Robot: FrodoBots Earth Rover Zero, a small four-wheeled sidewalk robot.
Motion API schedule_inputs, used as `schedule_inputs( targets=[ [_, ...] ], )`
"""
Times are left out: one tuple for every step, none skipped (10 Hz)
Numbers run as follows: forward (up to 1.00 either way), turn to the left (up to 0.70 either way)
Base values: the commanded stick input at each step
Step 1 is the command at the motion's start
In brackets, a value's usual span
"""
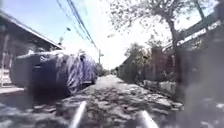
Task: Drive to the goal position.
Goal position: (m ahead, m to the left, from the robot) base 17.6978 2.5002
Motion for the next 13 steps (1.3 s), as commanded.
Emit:
schedule_inputs(
  targets=[
    [1.0, -0.33],
    [1.0, -0.24],
    [1.0, -0.15],
    [1.0, 0.05],
    [1.0, 0.0],
    [1.0, 0.0],
    [1.0, 0.0],
    [1.0, 0.0],
    [1.0, 0.01],
    [1.0, 0.0],
    [1.0, 0.04],
    [1.0, 0.12],
    [1.0, 0.06]
  ],
)
